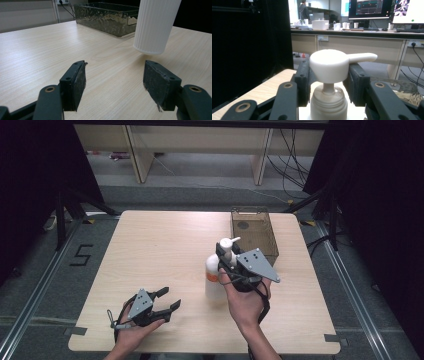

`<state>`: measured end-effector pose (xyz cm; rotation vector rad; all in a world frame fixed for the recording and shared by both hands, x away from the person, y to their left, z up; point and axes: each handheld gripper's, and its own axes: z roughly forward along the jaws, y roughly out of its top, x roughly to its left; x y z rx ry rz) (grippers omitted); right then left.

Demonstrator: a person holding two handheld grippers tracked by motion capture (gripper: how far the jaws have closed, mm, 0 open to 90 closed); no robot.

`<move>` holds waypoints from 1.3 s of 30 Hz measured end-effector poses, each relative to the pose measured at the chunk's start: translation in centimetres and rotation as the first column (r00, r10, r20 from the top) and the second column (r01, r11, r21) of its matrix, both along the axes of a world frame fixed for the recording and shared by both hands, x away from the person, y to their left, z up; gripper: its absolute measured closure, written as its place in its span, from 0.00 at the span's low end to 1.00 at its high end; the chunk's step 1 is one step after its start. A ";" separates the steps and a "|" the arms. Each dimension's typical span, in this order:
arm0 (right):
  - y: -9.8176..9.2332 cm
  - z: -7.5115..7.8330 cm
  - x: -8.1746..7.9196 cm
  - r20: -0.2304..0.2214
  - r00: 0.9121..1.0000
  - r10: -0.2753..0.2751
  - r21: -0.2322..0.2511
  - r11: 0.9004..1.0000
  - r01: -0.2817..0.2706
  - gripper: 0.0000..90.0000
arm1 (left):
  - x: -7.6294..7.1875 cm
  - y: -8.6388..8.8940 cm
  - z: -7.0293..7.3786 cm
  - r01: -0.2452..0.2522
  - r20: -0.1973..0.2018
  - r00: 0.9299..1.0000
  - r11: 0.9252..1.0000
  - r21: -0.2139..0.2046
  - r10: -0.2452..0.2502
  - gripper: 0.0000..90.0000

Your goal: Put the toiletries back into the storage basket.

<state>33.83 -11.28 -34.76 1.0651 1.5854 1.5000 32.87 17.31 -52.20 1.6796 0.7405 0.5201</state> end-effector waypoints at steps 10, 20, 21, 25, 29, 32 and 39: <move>-1.0 0.4 0.1 0.008 1.000 -0.023 0.008 1.000 0.023 0.67 | 0.0 0.0 0.0 -0.004 0.002 1.000 1.000 -0.002 0.004 0.38; -2.5 0.8 0.3 0.021 0.998 -0.056 0.008 0.998 0.055 0.67 | 0.0 0.0 -0.1 0.004 0.008 1.000 1.000 -0.023 -0.004 0.38; -2.7 0.9 0.3 0.020 0.998 -0.059 0.008 0.998 0.059 0.67 | 0.0 0.0 -0.1 0.004 0.007 1.000 1.000 -0.021 -0.004 0.38; -3.2 1.0 0.3 0.028 0.997 -0.077 0.007 0.997 0.077 0.67 | 0.0 0.0 -0.1 0.004 0.006 1.000 1.000 -0.021 -0.003 0.38; -3.7 1.2 0.4 0.027 0.996 -0.087 0.000 0.996 0.087 0.67 | 0.0 0.0 -0.1 0.002 0.004 1.000 1.000 -0.026 -0.002 0.38; -4.0 1.2 0.5 0.045 0.995 -0.093 0.003 0.996 0.093 0.67 | 0.0 0.0 -0.1 0.001 0.001 1.000 1.000 -0.024 -0.001 0.38; -4.5 1.2 0.5 0.032 0.994 -0.106 0.005 0.994 0.106 0.67 | 0.0 0.0 -0.1 0.002 0.001 1.000 1.000 -0.023 -0.002 0.38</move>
